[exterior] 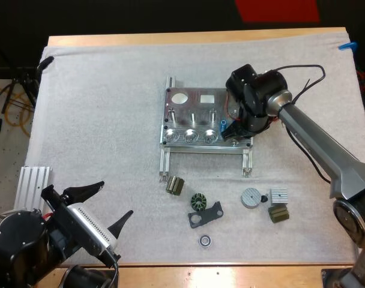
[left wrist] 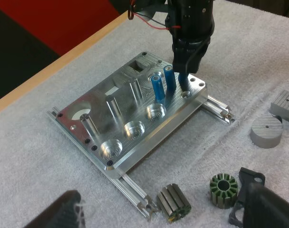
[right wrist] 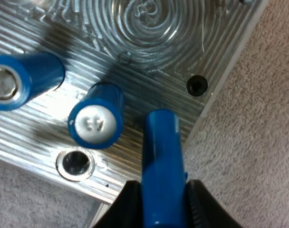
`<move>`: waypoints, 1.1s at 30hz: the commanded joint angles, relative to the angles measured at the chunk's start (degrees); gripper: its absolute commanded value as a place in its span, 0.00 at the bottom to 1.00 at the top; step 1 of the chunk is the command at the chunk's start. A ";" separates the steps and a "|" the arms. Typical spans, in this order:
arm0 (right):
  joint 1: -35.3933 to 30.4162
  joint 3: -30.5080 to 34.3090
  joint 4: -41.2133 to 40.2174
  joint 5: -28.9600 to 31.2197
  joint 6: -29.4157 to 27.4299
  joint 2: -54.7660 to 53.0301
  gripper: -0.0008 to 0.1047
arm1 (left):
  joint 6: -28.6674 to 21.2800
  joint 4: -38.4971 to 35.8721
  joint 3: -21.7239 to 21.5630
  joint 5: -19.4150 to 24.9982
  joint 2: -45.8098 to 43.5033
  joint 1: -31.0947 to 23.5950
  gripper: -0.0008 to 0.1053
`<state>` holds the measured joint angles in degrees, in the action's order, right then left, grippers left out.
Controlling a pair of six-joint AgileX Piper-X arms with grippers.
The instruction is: Load cells from left to right
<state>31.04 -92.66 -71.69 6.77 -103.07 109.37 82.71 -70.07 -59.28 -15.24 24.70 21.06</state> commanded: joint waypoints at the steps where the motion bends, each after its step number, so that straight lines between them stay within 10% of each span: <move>1: -0.15 0.04 1.38 -1.03 -0.04 0.55 0.01 | 0.54 0.75 0.05 0.26 -0.27 -0.09 0.64; 33: -3.45 0.16 2.62 0.69 7.82 0.55 0.01 | 0.54 0.75 0.05 0.26 -0.27 -0.09 0.64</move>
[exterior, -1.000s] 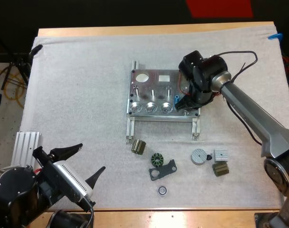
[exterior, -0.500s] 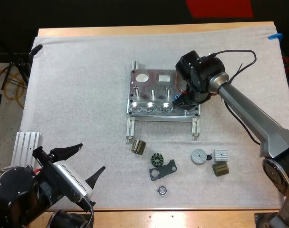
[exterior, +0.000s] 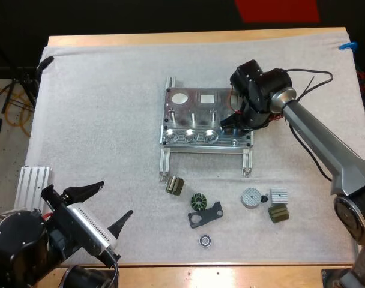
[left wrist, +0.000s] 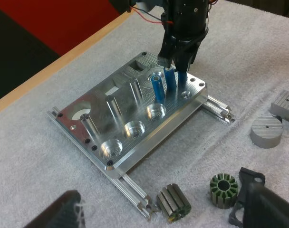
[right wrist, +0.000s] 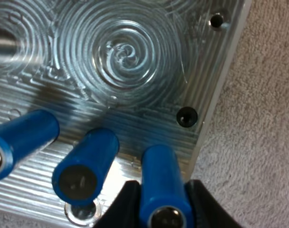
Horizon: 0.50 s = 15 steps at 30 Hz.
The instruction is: Load cells from left to right
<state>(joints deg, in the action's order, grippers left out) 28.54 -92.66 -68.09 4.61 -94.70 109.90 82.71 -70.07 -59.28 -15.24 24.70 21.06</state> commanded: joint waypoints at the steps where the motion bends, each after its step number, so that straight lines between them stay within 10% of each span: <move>1: -0.95 0.16 -0.98 2.85 -0.55 0.02 0.01 | 0.54 0.75 0.05 0.26 -0.27 -0.09 0.64; 8: -0.95 0.16 -0.98 1.05 -1.80 0.02 0.03 | 0.54 0.75 0.05 0.26 -0.27 -0.09 0.64; 15: -0.95 0.16 -0.98 1.05 -4.00 0.02 0.57 | 0.54 0.75 0.05 0.26 -0.27 -0.09 0.64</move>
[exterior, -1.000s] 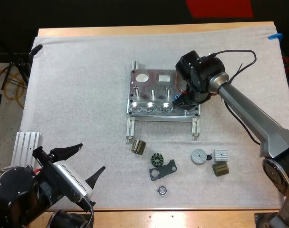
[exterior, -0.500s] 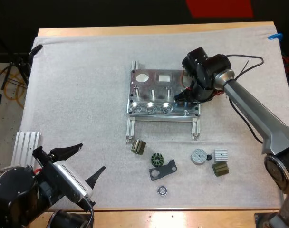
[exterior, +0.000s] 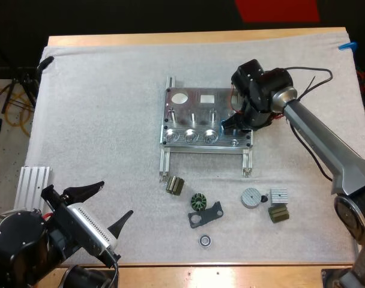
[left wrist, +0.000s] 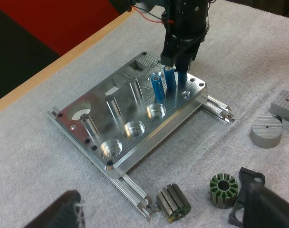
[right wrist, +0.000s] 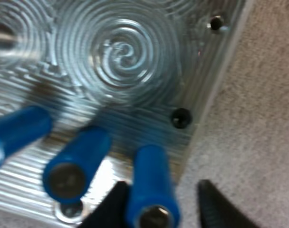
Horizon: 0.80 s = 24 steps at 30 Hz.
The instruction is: Load cells from left to right
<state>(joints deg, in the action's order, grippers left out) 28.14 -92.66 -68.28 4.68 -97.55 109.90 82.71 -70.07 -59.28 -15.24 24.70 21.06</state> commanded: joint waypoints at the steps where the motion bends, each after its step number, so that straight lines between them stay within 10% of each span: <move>1: -0.55 0.16 -0.79 0.99 -1.66 -0.11 0.59 | 0.54 0.75 0.05 0.26 -0.27 -0.09 0.64; 24: -0.55 -1.52 3.78 -5.39 -5.10 -11.55 0.59 | 0.26 1.13 0.05 -1.41 2.28 -0.09 0.64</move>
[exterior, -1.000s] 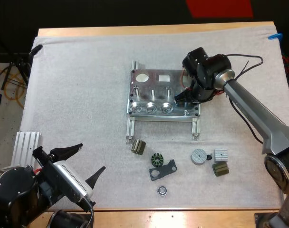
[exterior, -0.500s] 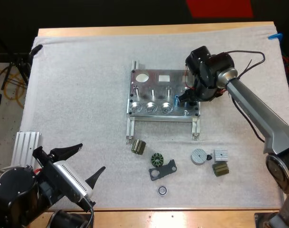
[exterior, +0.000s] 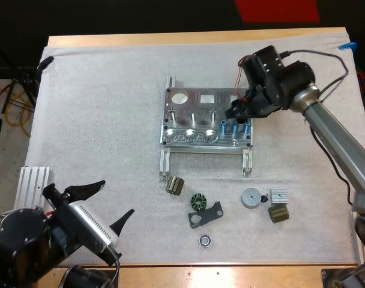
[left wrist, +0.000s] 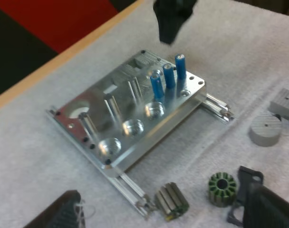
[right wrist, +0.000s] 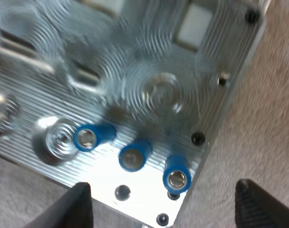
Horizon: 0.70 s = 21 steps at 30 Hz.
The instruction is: Load cells from left to right
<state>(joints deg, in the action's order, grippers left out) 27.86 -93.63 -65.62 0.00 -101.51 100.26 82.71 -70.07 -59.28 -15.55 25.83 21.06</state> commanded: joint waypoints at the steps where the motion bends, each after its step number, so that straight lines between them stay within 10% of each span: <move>1: -0.27 -0.55 1.65 -0.71 -1.57 -2.72 0.59 | 0.21 1.36 0.05 -1.46 1.48 -0.09 0.64; 17: -5.99 -0.55 9.27 0.63 -6.28 -12.85 0.59 | -1.45 19.68 0.05 4.65 18.78 -3.66 0.64; 21: -11.49 -0.23 9.07 0.63 -6.27 -14.60 0.59 | 7.22 24.42 0.05 4.09 23.91 -9.96 0.64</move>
<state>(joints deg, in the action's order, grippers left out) 18.27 -93.63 -56.79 1.16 -107.13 87.17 86.21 -47.80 -59.23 -11.91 49.12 12.69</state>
